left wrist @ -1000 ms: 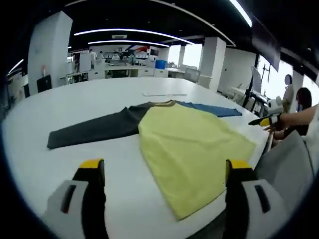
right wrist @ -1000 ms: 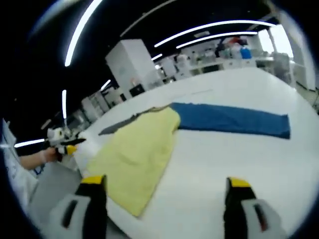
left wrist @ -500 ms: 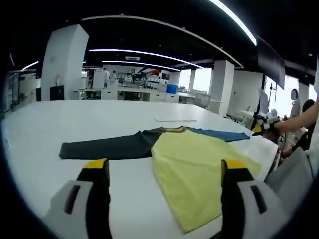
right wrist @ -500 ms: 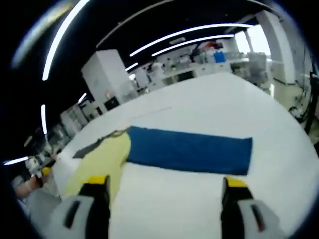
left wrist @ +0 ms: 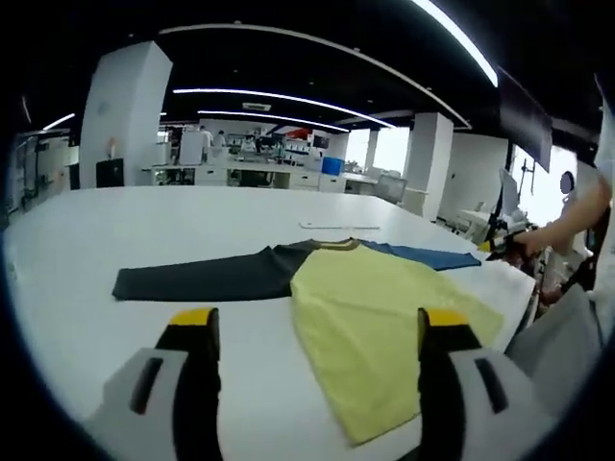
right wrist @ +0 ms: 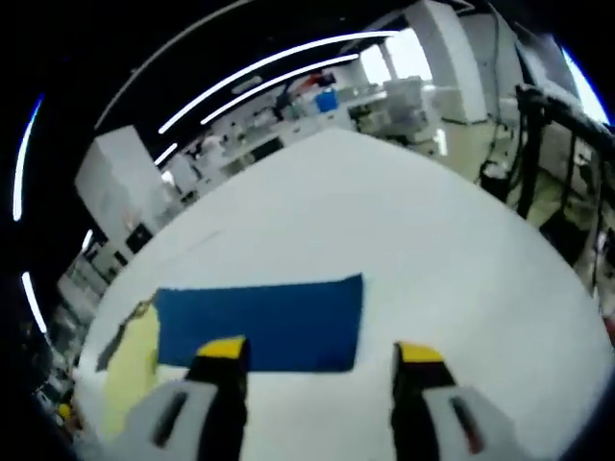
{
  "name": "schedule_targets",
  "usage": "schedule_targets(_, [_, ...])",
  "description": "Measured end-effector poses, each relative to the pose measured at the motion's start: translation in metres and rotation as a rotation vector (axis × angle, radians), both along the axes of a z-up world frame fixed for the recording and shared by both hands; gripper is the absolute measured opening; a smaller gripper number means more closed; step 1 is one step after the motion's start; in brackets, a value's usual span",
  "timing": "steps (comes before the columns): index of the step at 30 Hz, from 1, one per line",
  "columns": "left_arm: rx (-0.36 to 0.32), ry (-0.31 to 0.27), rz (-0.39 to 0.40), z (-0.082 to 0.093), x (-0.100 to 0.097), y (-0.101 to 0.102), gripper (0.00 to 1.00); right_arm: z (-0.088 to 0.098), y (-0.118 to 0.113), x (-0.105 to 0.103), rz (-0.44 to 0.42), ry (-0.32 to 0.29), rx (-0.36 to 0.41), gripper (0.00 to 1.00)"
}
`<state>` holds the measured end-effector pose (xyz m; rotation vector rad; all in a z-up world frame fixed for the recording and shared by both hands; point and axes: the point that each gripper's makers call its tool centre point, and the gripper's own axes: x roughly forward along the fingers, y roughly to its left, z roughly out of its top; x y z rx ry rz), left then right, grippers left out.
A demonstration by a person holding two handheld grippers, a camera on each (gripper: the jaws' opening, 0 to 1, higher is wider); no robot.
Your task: Fold the garment on the visible template until the final outline fits inside the template.
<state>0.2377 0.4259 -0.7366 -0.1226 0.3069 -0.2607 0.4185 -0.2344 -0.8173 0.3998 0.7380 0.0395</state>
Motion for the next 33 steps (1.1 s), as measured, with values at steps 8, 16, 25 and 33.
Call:
schedule_targets(8, [-0.008,0.016,0.007,-0.008,0.0,0.009,0.77,-0.012,0.005,0.001,0.017,0.026,-0.023,0.36])
schedule_targets(16, [-0.001,0.035,0.004,-0.003,-0.004,-0.015,0.75,-0.018,0.002,0.004,-0.046,0.038,0.015,0.12])
schedule_targets(25, [0.014,0.057,0.001,-0.002,-0.007,-0.026,0.72,-0.017,0.0,0.01,-0.026,0.038,-0.014,0.0])
schedule_targets(33, [0.022,0.068,-0.007,-0.002,-0.008,-0.033,0.7,0.02,0.033,0.036,-0.015,-0.091,0.121,0.0])
